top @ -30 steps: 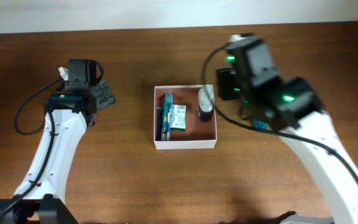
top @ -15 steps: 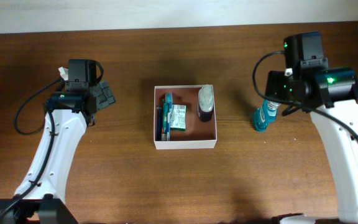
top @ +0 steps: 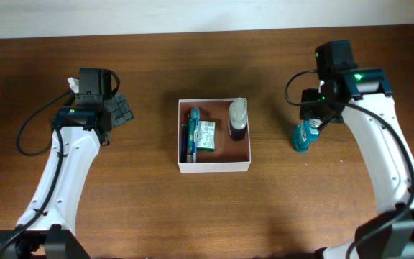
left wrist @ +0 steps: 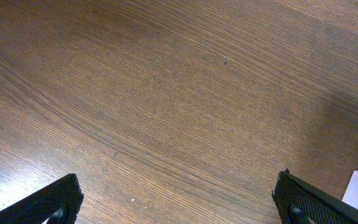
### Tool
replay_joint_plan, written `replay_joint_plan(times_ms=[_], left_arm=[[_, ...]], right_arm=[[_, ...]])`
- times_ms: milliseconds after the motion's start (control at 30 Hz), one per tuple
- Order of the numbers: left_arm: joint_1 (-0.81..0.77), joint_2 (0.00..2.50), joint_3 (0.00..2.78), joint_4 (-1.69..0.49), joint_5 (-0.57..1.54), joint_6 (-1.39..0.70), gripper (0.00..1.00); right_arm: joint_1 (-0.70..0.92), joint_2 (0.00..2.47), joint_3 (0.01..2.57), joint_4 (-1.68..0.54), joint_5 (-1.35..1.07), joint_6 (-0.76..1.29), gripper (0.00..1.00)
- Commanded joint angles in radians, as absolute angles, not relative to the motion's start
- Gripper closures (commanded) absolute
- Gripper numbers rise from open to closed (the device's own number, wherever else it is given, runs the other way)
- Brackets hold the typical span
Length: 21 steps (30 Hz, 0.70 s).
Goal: Pack container
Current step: 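Withdraw the right gripper right over the teal mouthwash bottle, then lower the right gripper and grasp the mouthwash bottle's cap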
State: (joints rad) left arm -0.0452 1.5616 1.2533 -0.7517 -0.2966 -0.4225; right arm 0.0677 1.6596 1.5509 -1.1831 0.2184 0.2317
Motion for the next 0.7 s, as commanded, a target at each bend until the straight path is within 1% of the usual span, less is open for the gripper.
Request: replay_joint_plan(times_ms=[0,133,167,333,667], left_arm=[[-0.043,1.554,1.261,-0.749,-0.311,-0.421,0.01],[-0.043,1.554,1.261,-0.75,-0.311,-0.421,0.01],[-0.043,1.554,1.261,-0.75,-0.311,-0.421,0.01],[-0.043,1.554,1.261,-0.749,-0.311,-0.421,0.01],[-0.043,1.554,1.261,-0.75,-0.311,-0.421,0.01]], right_arm=[[0.064,1.687,1.541,-1.182,0.213,0.213,0.29],[0.064,1.702,1.541,-1.182,0.2,0.213,0.44],[0.064,1.704,1.541,-1.182,0.191,0.213,0.45],[0.064,1.704,1.541,-1.186,0.138,0.16,0.45],[0.064,1.705,1.541,-1.193,0.138,0.161,0.44]])
